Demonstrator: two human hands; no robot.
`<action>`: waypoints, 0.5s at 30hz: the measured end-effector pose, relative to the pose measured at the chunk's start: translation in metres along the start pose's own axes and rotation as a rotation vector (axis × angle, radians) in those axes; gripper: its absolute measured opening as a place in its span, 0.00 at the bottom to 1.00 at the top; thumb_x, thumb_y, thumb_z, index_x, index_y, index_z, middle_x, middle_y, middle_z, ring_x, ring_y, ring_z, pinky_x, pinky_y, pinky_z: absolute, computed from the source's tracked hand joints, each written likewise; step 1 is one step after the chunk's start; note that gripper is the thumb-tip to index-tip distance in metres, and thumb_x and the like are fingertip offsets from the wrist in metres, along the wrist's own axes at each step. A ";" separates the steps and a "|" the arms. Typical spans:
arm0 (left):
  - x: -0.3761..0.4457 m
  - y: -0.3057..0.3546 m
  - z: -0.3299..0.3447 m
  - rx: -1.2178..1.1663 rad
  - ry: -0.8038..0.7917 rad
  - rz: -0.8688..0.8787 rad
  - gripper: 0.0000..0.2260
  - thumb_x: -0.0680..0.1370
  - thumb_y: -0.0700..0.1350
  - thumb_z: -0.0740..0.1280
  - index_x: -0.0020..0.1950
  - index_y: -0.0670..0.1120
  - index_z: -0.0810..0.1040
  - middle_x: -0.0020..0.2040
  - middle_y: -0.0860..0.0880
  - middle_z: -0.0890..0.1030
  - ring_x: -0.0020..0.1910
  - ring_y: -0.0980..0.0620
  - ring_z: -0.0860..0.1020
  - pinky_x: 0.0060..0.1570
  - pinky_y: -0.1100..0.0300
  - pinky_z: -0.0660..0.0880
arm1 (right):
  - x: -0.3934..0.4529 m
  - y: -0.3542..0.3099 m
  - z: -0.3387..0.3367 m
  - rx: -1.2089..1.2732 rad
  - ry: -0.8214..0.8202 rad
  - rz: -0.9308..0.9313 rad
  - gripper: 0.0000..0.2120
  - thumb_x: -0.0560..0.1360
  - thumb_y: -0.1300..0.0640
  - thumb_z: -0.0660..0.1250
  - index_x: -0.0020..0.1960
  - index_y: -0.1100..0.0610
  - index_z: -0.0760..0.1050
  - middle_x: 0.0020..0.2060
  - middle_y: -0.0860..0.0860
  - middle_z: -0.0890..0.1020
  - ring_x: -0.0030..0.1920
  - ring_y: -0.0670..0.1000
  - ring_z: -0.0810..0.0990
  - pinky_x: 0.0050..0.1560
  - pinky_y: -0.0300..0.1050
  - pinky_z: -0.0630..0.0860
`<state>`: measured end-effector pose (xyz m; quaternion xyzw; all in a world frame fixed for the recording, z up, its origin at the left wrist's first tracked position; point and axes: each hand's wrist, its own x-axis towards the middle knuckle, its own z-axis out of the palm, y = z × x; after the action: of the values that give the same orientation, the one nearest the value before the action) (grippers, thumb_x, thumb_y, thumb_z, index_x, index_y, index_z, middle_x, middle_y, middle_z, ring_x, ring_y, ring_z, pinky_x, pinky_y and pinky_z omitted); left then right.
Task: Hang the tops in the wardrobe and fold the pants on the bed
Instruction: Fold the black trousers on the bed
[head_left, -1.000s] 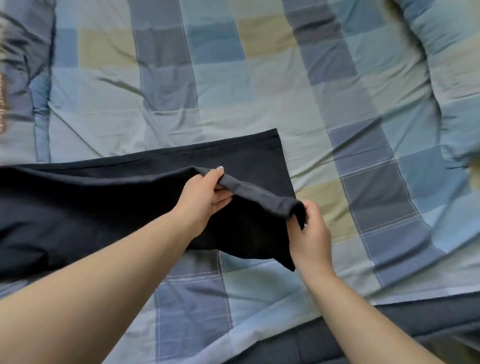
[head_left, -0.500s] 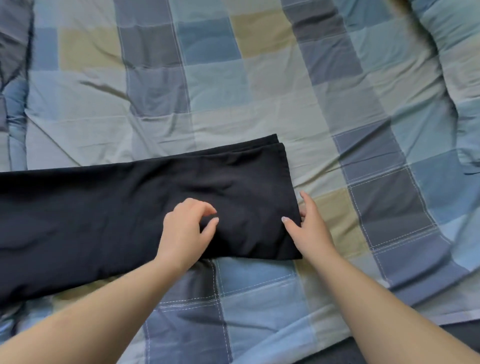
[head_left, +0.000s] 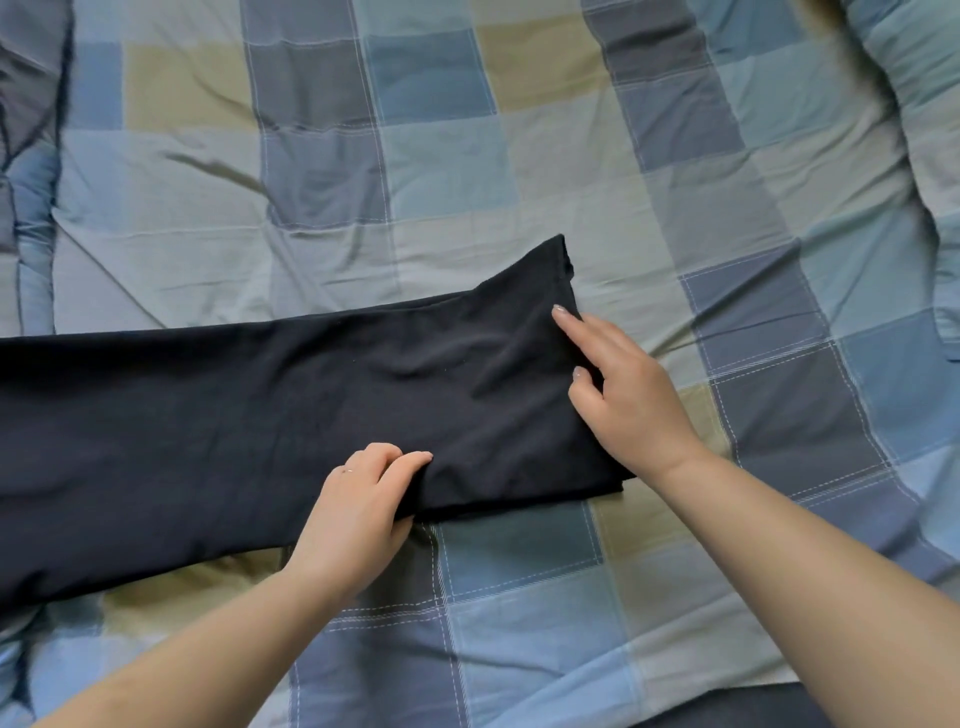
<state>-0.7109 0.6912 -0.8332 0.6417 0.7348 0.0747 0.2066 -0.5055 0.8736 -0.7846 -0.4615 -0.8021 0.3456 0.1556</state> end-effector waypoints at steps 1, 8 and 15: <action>0.001 0.000 -0.001 -0.018 -0.005 -0.017 0.30 0.60 0.35 0.77 0.62 0.46 0.77 0.49 0.48 0.76 0.44 0.43 0.77 0.42 0.53 0.76 | -0.001 0.006 0.001 0.008 -0.020 0.045 0.27 0.76 0.66 0.59 0.74 0.50 0.64 0.71 0.47 0.68 0.70 0.43 0.64 0.62 0.20 0.54; 0.000 0.002 -0.001 -0.048 -0.084 -0.120 0.15 0.67 0.35 0.70 0.52 0.45 0.77 0.50 0.49 0.75 0.47 0.44 0.74 0.44 0.53 0.73 | -0.017 0.048 0.022 0.087 -0.145 0.634 0.30 0.76 0.57 0.67 0.75 0.52 0.61 0.67 0.54 0.72 0.66 0.51 0.72 0.66 0.45 0.67; 0.000 0.010 -0.005 -0.133 -0.012 -0.087 0.12 0.63 0.32 0.72 0.40 0.44 0.75 0.39 0.51 0.75 0.40 0.45 0.74 0.34 0.53 0.73 | -0.006 0.025 0.020 0.165 0.233 0.392 0.10 0.77 0.57 0.65 0.58 0.52 0.79 0.51 0.50 0.81 0.50 0.48 0.78 0.50 0.36 0.69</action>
<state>-0.7034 0.6933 -0.8248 0.5944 0.7543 0.1105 0.2559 -0.4983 0.8682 -0.8159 -0.6308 -0.6428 0.3780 0.2142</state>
